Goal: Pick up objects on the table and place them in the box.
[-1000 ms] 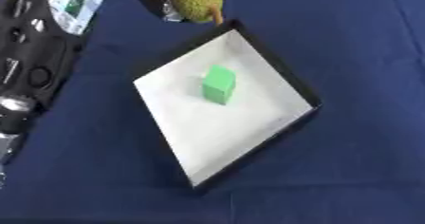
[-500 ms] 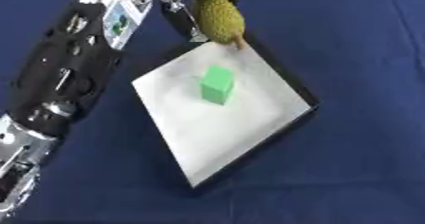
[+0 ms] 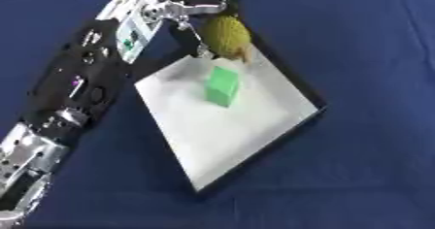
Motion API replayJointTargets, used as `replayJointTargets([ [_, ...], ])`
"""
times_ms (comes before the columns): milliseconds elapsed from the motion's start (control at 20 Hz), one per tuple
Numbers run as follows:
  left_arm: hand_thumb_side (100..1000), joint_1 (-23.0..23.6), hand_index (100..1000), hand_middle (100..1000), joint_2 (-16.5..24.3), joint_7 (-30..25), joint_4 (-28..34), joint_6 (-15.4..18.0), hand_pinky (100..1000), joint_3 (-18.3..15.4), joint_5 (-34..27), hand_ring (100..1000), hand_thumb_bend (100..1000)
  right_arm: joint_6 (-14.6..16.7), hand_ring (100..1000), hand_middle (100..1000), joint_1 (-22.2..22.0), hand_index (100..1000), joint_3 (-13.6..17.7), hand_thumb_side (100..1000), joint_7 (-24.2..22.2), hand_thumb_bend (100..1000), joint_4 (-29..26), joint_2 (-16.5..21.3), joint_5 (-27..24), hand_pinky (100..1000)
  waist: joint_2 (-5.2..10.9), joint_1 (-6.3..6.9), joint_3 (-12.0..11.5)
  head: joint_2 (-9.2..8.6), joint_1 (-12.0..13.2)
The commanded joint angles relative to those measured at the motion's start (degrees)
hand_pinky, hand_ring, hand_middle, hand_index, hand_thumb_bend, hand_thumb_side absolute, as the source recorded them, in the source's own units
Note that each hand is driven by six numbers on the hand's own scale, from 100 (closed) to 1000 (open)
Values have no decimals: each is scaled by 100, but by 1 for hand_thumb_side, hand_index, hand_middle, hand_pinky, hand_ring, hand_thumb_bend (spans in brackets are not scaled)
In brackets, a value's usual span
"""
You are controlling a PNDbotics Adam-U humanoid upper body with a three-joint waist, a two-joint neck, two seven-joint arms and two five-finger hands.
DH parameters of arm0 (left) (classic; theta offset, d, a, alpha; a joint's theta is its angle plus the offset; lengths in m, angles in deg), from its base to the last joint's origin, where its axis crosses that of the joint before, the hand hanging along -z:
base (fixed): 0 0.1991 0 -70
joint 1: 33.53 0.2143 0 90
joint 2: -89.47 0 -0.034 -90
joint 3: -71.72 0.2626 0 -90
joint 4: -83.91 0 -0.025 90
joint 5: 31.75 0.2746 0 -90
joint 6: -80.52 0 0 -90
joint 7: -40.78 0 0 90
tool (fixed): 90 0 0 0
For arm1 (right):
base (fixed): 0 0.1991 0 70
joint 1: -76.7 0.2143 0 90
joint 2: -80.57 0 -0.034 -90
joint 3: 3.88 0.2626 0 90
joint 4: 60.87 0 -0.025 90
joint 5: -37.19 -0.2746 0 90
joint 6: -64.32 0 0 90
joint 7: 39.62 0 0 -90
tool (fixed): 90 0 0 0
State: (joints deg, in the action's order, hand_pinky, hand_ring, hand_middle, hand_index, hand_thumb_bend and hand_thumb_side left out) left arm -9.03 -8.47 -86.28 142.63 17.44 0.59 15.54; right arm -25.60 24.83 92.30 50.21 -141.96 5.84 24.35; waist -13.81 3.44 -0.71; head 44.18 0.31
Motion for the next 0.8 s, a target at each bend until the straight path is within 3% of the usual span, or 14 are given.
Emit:
replayJointTargets([
  [50, 476, -57, 900, 844, 70, -1385, 41, 1199, 909, -80, -113, 887, 291, 7, 993, 986, 103, 885, 11, 462, -20, 100, -70, 213, 32, 1000, 135, 43, 16, -6, -25],
  [200, 738, 20, 936, 885, 53, -1478, 11, 1248, 932, -56, -74, 911, 369, 3, 993, 986, 97, 885, 4, 470, -27, 100, -75, 200, 32, 1000, 128, 51, 29, -6, -42],
  [300, 810, 49, 947, 899, 59, -1487, 29, 1272, 947, -56, -29, 923, 432, 0, 994, 986, 90, 885, 2, 470, -32, 100, -74, 202, 38, 1000, 127, 58, 31, -6, -55],
  [400, 816, 64, 949, 904, 74, -1471, 88, 1274, 958, -75, 21, 931, 480, -1, 993, 986, 86, 885, 3, 470, -33, 100, -73, 204, 41, 1000, 126, 60, 32, -6, -69],
  [550, 798, 80, 940, 898, 106, -1384, 164, 1252, 959, -109, 67, 931, 484, 0, 993, 986, 84, 885, 4, 470, -32, 100, -75, 212, 45, 1000, 127, 59, 29, -6, -81],
  [800, 698, 51, 927, 881, 231, -1134, 402, 1075, 944, -231, -116, 919, 359, 0, 992, 985, 94, 885, 14, 470, -10, 100, -92, 223, 25, 1000, 149, 57, 13, -6, -102],
])
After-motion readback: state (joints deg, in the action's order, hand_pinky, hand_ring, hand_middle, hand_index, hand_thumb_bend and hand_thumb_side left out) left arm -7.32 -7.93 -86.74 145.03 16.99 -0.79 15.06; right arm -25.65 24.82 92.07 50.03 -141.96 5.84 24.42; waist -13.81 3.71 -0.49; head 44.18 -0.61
